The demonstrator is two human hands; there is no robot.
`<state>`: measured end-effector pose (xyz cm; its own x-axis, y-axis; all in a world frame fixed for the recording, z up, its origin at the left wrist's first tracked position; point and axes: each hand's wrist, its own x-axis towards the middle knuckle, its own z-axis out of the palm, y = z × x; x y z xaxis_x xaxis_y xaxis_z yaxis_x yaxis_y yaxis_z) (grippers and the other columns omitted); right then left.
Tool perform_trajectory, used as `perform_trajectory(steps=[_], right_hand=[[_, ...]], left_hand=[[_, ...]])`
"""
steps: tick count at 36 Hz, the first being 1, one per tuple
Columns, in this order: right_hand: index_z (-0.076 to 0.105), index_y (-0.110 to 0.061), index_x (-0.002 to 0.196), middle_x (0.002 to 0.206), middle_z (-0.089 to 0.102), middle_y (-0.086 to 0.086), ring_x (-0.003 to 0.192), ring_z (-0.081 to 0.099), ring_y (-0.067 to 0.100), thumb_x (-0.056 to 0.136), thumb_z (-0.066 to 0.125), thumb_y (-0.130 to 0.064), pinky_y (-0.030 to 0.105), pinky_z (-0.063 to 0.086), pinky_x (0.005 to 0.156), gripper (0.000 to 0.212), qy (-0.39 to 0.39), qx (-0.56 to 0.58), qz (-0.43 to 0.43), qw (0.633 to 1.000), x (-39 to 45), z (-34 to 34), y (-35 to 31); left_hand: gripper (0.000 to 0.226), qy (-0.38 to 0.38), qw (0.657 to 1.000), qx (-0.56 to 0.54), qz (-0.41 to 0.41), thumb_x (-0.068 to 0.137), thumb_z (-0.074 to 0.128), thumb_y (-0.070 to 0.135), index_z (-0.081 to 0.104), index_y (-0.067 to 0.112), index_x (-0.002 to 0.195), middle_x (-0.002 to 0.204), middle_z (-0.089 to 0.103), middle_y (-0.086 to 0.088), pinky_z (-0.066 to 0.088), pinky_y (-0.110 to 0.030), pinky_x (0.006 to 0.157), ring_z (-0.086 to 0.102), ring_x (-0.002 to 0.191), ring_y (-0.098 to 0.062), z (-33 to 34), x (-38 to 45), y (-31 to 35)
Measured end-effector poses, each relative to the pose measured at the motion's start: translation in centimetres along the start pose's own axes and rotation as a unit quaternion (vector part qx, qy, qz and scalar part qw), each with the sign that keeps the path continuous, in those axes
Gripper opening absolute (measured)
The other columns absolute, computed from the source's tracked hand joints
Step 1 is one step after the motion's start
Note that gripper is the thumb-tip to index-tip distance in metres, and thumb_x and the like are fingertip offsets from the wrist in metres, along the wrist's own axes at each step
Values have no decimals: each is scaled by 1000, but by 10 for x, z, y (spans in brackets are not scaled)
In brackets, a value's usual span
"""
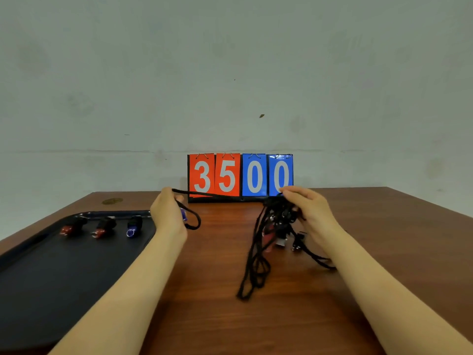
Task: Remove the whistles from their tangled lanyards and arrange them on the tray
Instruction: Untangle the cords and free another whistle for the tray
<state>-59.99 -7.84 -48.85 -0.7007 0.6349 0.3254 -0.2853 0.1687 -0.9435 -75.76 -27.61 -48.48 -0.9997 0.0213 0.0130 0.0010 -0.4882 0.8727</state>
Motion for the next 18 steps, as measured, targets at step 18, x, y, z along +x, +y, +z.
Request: perform_trajectory(steps=[18], right_hand=[[65,-17,113,118,63,13,93,68,16,101,41,-8,26,50,72,28,0,183,64,981,-7,5,-3]], left_hand=[[35,-224,755,593,167,96,44,32,44,19,64,61,42,2,39,-25,57,43,56,-13,5,2,-37]])
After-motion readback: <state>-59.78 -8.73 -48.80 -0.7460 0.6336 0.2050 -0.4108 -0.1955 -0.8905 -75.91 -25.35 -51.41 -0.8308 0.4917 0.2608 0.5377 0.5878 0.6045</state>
